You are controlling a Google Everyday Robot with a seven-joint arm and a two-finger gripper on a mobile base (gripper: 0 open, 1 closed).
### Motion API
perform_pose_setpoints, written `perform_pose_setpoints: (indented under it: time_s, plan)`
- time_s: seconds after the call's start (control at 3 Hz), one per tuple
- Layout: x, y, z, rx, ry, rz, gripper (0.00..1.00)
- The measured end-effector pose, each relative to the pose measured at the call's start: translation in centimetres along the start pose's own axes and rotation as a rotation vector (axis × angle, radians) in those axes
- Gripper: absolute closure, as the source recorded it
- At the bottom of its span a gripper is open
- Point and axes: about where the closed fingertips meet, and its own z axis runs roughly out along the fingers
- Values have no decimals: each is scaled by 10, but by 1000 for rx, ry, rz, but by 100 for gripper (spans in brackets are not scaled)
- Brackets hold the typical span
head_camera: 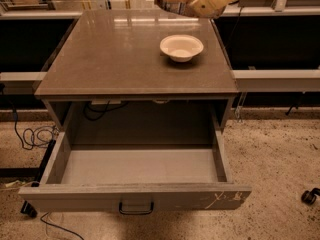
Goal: Place orange can into top drawer
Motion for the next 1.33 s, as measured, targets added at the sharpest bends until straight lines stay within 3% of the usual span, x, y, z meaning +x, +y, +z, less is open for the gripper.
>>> perform_pose_setpoints:
  time_s: [0.67,1.0,1.33]
  plan:
    - [-17,3,70,-97,-66,-27,100]
    - [-6,1,95,-147,-89,-16,100]
    - [17,-11,94,-164,-95,24,100]
